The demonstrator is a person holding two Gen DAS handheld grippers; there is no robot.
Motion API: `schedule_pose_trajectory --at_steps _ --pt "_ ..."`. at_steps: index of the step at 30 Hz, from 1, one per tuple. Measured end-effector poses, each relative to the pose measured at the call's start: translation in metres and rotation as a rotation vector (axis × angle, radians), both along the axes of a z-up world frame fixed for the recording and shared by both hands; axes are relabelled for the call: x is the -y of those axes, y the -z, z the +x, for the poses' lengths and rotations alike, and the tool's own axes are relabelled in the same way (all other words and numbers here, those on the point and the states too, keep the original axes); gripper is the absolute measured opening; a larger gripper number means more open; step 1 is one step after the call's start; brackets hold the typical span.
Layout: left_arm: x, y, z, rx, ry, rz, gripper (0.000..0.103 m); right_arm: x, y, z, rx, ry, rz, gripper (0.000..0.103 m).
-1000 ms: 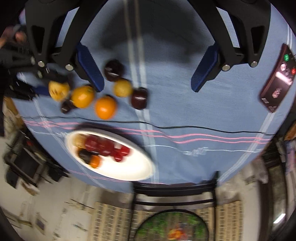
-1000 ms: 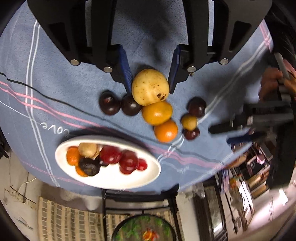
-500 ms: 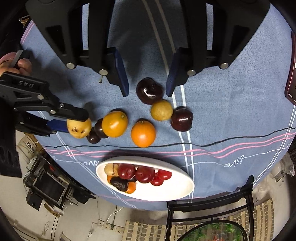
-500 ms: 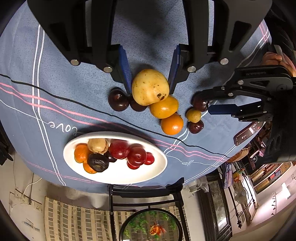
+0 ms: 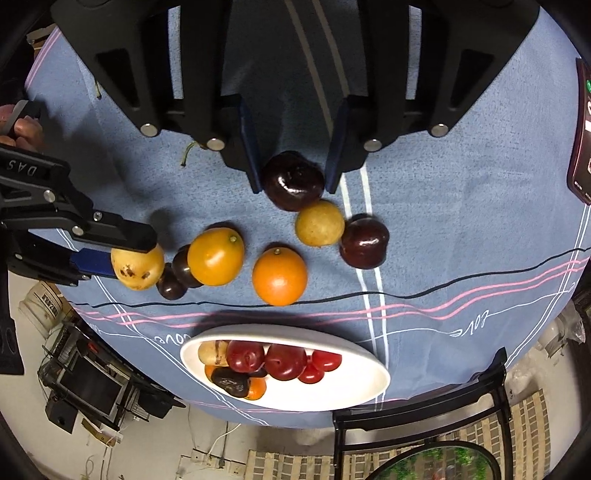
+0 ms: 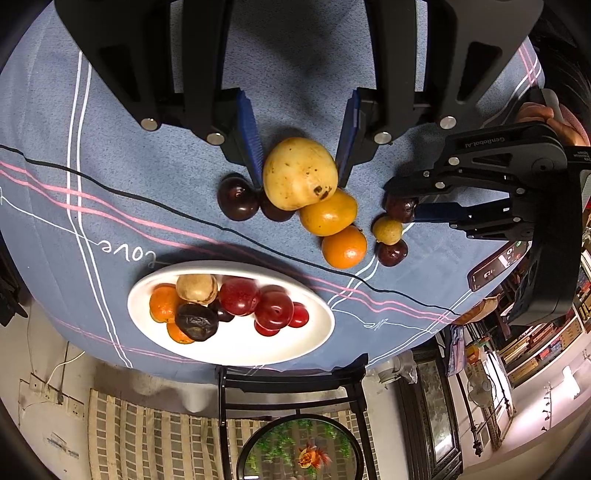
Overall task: Organize fruits
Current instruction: 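Carry the pale yellow fruit in the right tool while the left tool carries the dark plum to the plate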
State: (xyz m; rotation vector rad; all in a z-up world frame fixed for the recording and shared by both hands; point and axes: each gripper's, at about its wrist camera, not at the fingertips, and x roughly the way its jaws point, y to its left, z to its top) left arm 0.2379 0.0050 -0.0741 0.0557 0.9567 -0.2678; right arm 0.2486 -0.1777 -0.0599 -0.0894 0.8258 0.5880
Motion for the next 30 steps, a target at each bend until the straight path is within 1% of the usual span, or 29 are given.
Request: schedule_pose_trajectory --at_steps 3,11,15,18,21,24,25,30 --pt "0.001 0.000 0.000 0.004 0.001 0.004 0.034 0.002 0.000 0.001 0.000 0.008 0.001 0.039" --pt "-0.003 -0.004 -0.003 0.013 -0.002 -0.025 0.034 0.003 0.000 0.002 -0.004 0.007 0.021 0.039" --pt "-0.005 -0.012 -0.006 0.036 0.007 -0.057 0.034 0.005 -0.005 0.002 0.003 -0.005 0.060 0.039" --pt "-0.005 -0.025 -0.003 0.065 0.019 -0.093 0.034 0.009 -0.014 0.004 0.045 0.002 0.111 0.039" --pt "0.001 -0.042 0.013 0.099 0.009 -0.089 0.034 0.012 -0.026 0.019 0.101 0.061 0.144 0.039" --pt "0.006 -0.061 0.038 0.138 -0.011 -0.090 0.034 0.017 -0.035 0.043 0.131 0.140 0.181 0.039" --pt "0.008 -0.065 0.050 0.148 -0.021 -0.078 0.034 0.019 -0.037 0.050 0.140 0.160 0.183 0.039" --pt "0.008 -0.069 0.098 0.140 -0.070 -0.057 0.034 0.019 -0.039 0.095 0.158 0.230 0.175 0.039"
